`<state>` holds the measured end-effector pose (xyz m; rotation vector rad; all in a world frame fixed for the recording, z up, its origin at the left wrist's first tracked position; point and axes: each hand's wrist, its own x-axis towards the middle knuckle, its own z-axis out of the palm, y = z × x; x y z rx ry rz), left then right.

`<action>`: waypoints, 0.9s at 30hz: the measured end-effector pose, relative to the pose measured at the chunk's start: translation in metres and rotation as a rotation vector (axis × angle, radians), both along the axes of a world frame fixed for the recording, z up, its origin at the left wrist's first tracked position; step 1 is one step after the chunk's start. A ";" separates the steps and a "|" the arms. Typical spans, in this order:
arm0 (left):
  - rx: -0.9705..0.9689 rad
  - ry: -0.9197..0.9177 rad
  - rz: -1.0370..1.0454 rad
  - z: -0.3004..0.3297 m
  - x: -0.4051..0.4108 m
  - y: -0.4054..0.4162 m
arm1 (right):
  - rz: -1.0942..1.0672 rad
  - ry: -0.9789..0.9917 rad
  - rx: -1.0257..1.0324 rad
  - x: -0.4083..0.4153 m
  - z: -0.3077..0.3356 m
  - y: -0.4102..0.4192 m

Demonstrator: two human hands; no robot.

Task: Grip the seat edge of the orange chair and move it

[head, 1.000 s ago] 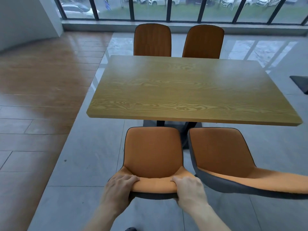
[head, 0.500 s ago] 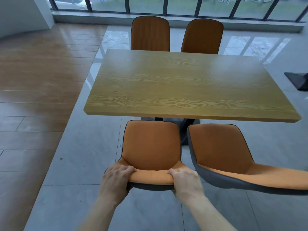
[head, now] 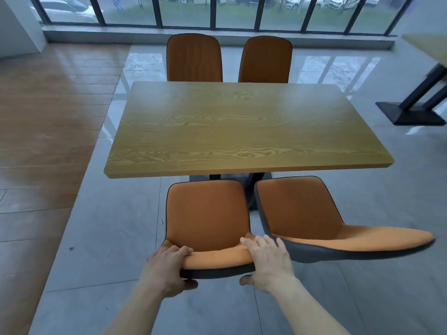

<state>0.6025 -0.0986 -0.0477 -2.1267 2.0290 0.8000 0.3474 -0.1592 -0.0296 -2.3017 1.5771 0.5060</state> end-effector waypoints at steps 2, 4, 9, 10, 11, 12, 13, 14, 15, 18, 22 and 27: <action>0.056 0.023 -0.029 0.019 -0.013 -0.010 | -0.022 0.007 -0.006 -0.017 0.013 -0.007; 0.013 0.103 -0.039 0.038 -0.044 -0.023 | -0.068 0.006 -0.029 -0.049 0.026 -0.016; -0.087 0.234 -0.061 0.052 -0.142 -0.062 | -0.180 0.024 -0.064 -0.158 0.041 -0.047; -0.090 0.246 -0.057 0.052 -0.164 -0.069 | -0.188 0.033 -0.060 -0.183 0.041 -0.054; -0.092 0.253 -0.055 0.051 -0.187 -0.076 | -0.190 0.043 -0.049 -0.210 0.041 -0.061; -0.094 0.251 -0.054 0.048 -0.211 -0.083 | -0.185 0.054 -0.036 -0.237 0.041 -0.070; -0.091 0.247 -0.049 0.045 -0.234 -0.089 | -0.174 0.067 -0.022 -0.264 0.040 -0.078; -0.082 0.244 -0.038 0.043 -0.258 -0.096 | -0.156 0.084 -0.005 -0.290 0.039 -0.088; -0.067 0.243 -0.030 0.040 -0.282 -0.102 | -0.138 0.105 0.019 -0.316 0.037 -0.095; -0.019 0.235 -0.037 0.033 -0.351 -0.114 | -0.121 0.116 0.077 -0.384 0.028 -0.114; 0.038 0.202 -0.076 0.020 -0.417 -0.126 | -0.074 0.013 0.137 -0.435 0.010 -0.139; 0.033 0.109 -0.087 -0.005 -0.440 -0.133 | 0.027 -0.063 0.049 -0.448 -0.013 -0.150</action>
